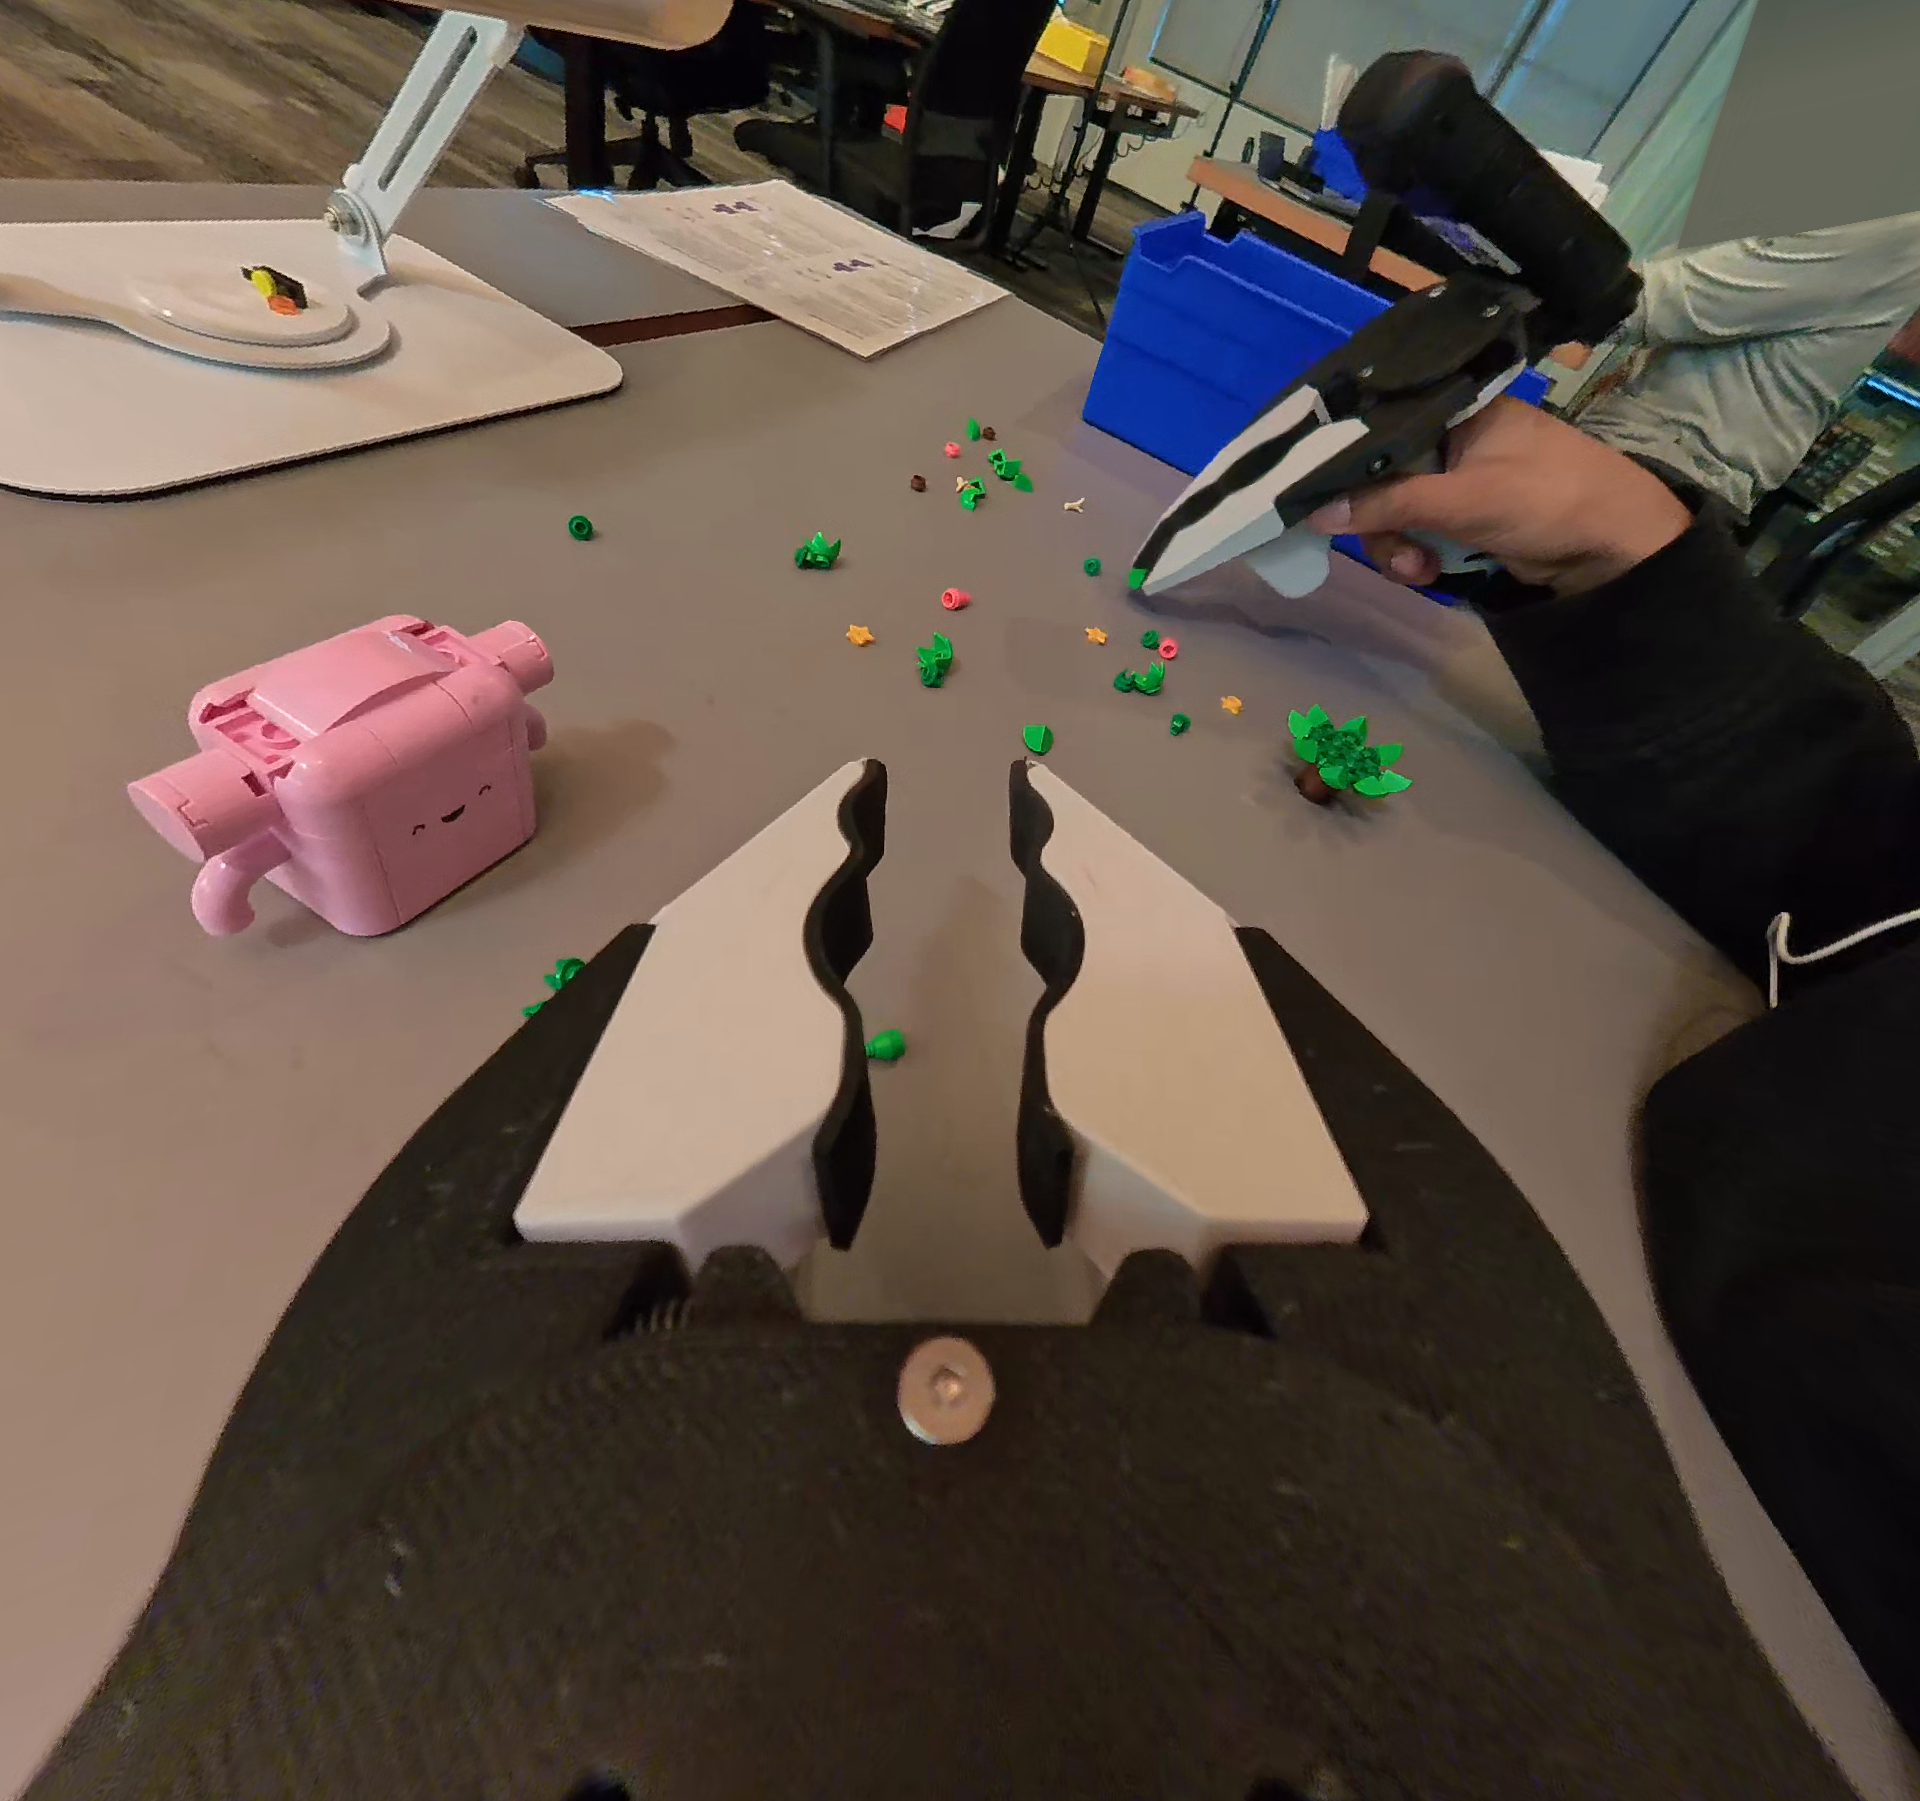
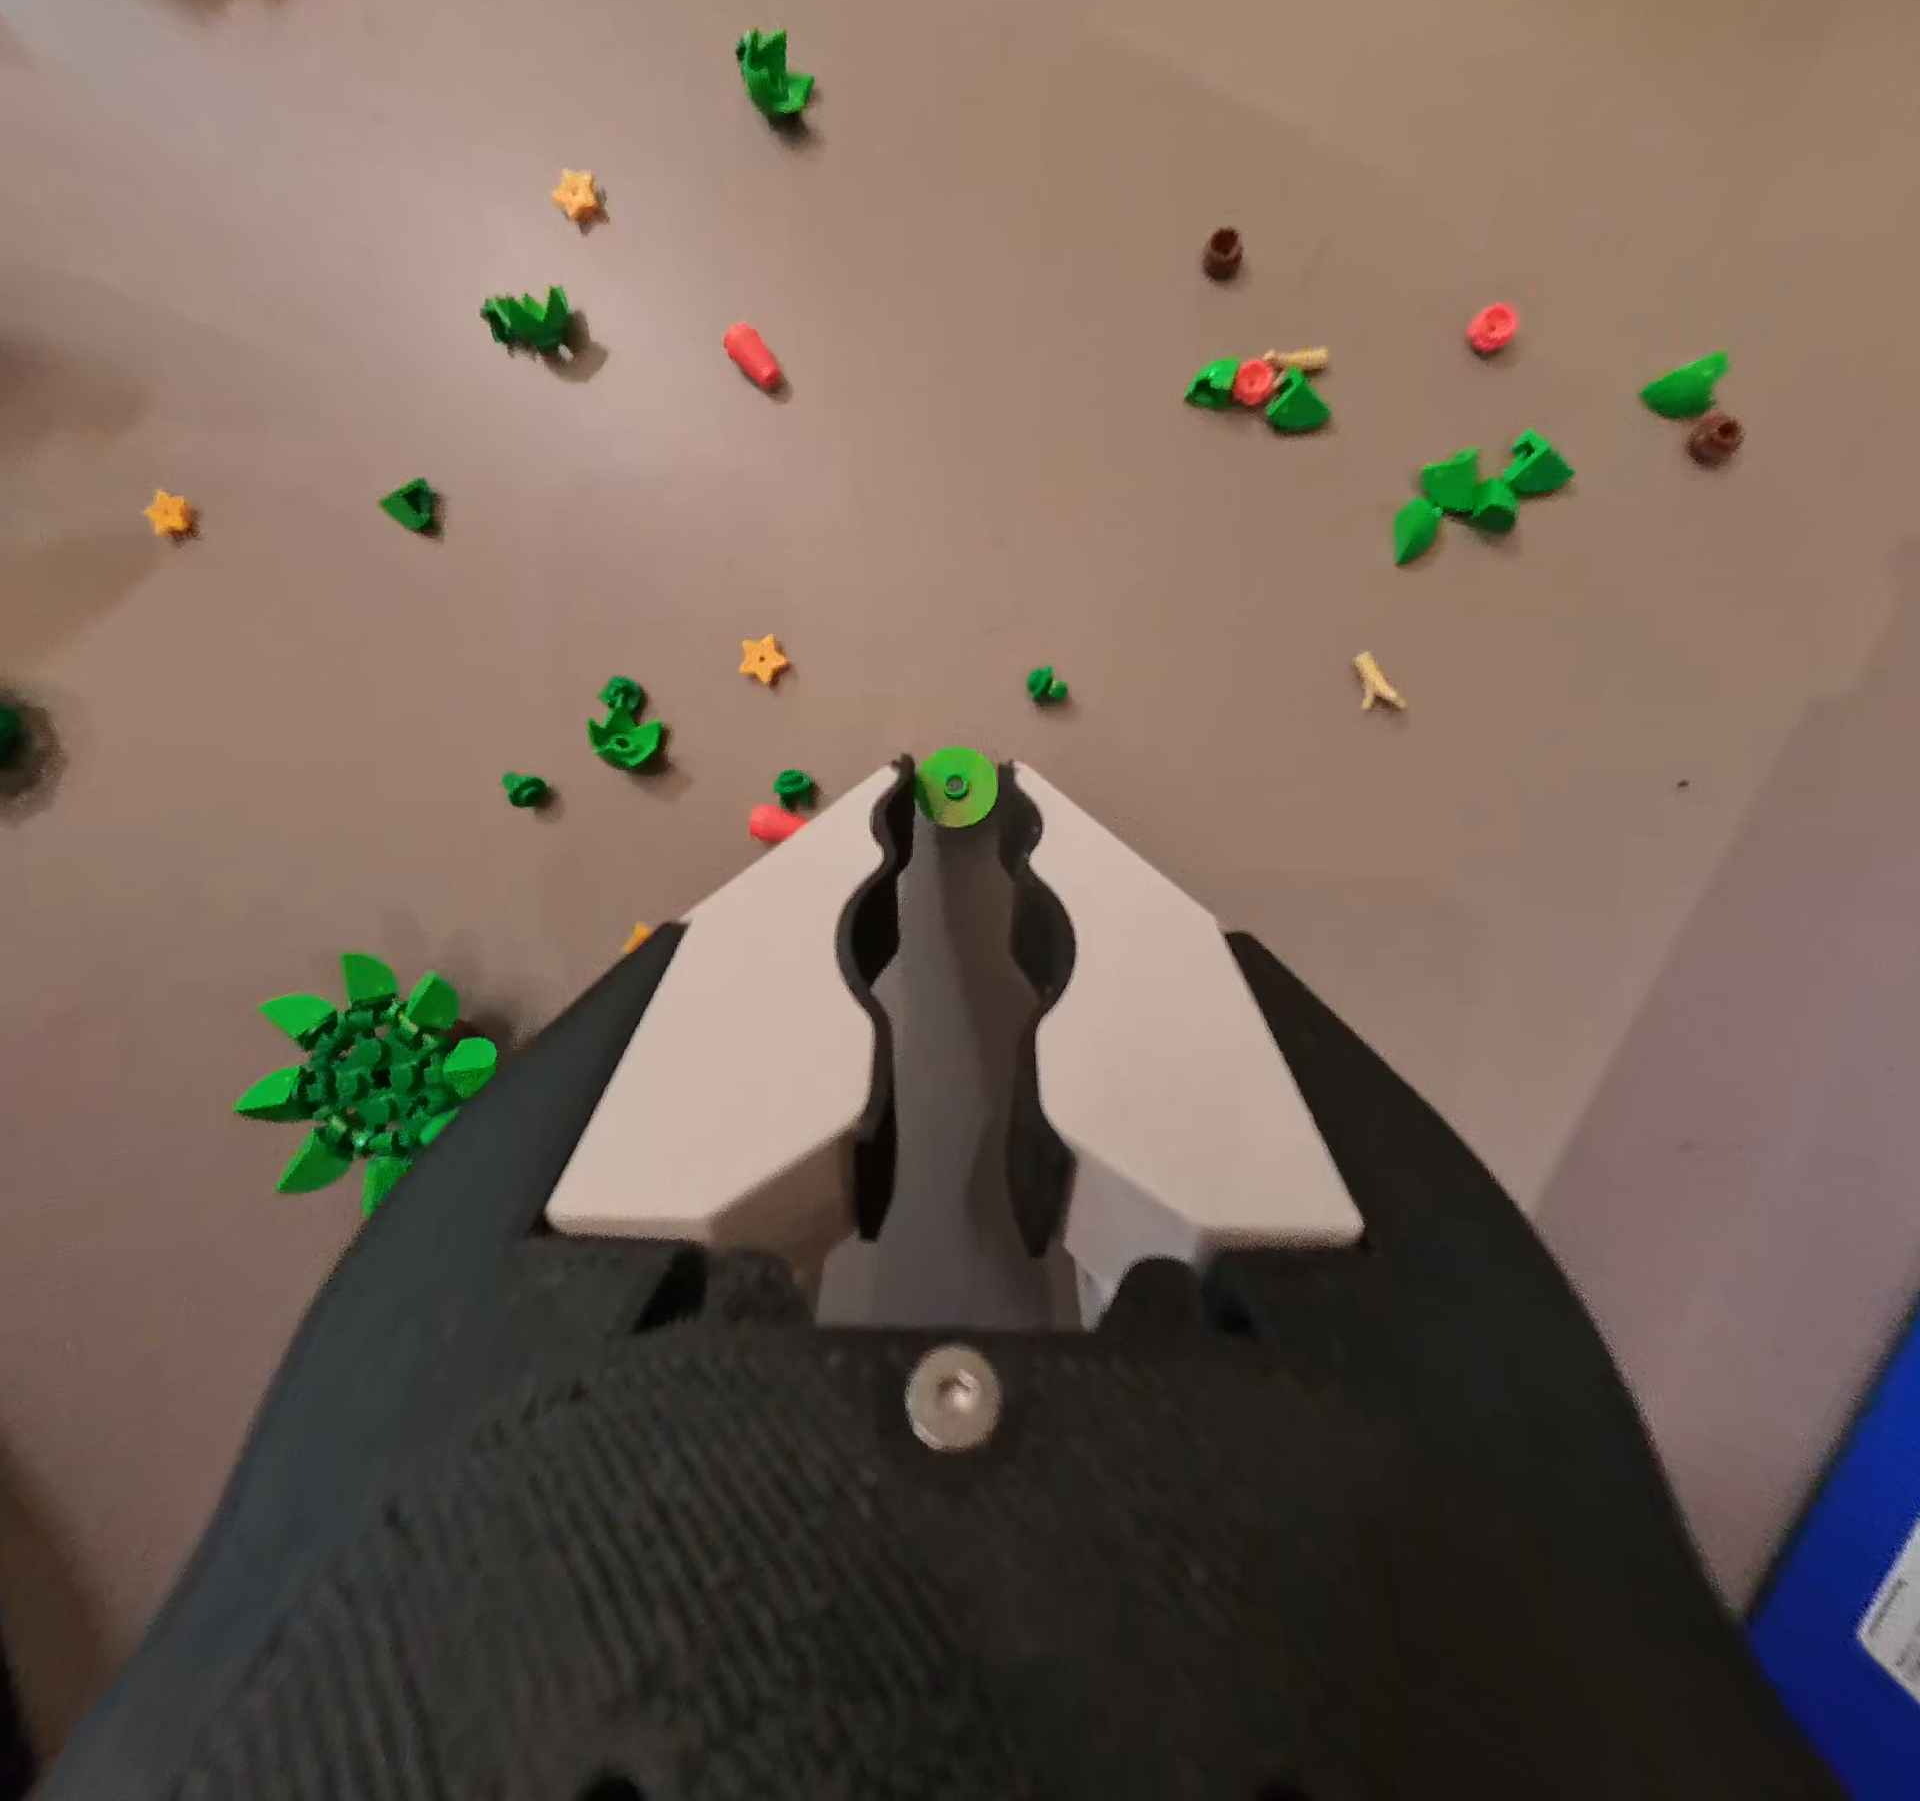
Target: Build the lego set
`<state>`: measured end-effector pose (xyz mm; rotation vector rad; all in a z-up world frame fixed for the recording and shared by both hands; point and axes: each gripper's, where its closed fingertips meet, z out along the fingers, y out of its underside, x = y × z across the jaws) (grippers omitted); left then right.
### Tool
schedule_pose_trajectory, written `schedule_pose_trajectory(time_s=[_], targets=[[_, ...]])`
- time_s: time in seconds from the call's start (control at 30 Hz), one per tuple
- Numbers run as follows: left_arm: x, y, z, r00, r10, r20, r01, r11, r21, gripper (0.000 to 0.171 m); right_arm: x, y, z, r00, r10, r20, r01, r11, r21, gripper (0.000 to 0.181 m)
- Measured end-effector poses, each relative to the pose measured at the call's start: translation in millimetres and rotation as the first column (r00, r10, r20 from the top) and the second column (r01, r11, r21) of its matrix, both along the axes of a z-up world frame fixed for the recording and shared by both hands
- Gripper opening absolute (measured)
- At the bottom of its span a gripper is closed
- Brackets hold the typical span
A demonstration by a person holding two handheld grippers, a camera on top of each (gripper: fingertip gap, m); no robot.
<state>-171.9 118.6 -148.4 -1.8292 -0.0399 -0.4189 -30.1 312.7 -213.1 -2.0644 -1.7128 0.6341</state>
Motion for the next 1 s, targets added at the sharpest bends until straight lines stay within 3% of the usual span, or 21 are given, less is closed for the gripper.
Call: schedule_pose_trajectory(time_s=[0.17,1.0], targets=[[-1.6,0.2,-0.1,1.0,0.003,0.017,-0.003,1.0,-0.001,0.018,10.0,-1.8,-8.0,0.999,0.004,0.052,-0.003,1.0,-0.013,0.014],[-2.1,0.5,-1.8,0.999,-0.001,0.034,0.001,1.0,-0.013,0.021,7.9,-3.1,-8.4,0.998,0.029,0.05,-0.03,0.999,0.02,0.014]])
